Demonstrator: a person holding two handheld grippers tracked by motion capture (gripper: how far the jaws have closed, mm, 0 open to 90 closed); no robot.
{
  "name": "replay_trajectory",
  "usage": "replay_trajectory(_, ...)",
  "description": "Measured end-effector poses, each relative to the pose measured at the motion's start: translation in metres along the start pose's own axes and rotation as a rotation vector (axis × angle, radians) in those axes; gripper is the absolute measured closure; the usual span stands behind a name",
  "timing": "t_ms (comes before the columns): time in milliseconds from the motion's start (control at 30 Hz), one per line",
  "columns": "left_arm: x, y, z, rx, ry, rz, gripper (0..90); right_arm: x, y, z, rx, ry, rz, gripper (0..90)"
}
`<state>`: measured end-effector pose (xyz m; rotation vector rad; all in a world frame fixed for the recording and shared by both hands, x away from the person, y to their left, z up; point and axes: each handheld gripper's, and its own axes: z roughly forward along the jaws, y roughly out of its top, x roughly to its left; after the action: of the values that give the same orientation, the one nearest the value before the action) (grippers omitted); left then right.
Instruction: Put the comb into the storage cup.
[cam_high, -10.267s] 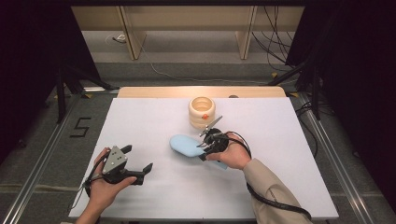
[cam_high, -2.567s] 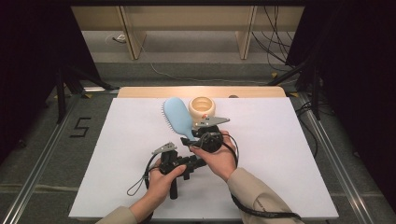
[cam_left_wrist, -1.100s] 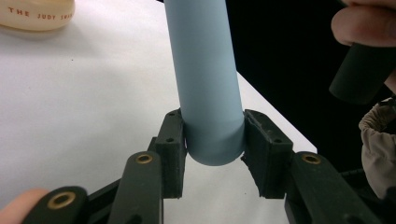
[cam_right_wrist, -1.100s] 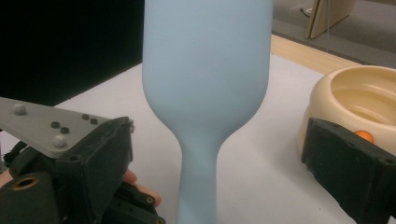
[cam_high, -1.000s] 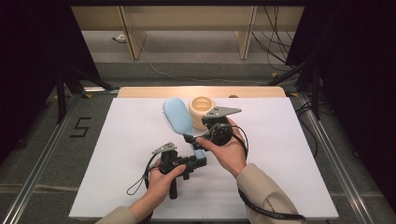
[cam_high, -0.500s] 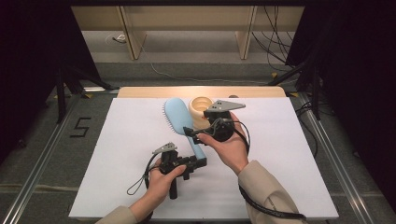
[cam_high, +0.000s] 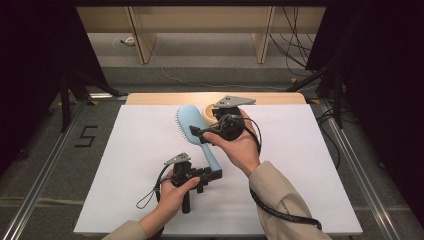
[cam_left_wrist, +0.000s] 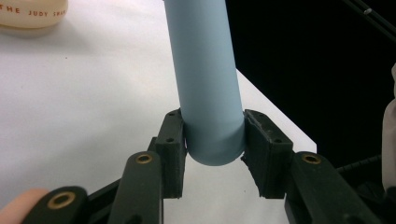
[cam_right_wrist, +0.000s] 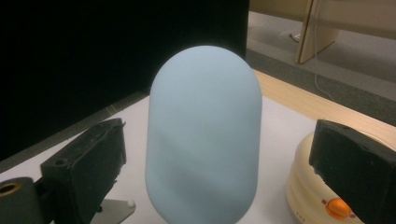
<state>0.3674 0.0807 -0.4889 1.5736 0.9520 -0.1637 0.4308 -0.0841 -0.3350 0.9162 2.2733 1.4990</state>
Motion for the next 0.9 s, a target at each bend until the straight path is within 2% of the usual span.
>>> replay_trajectory(433,-0.001,-0.001,0.001,0.004,-0.008,-0.003,60.4,0.002,0.013,0.025,0.063,0.018,0.010,7.8)
replay_trajectory(900,-0.001,-0.001,0.002,0.015,-0.006,0.009,60.4,0.005,0.016,0.044,0.133,0.007,0.021,7.8)
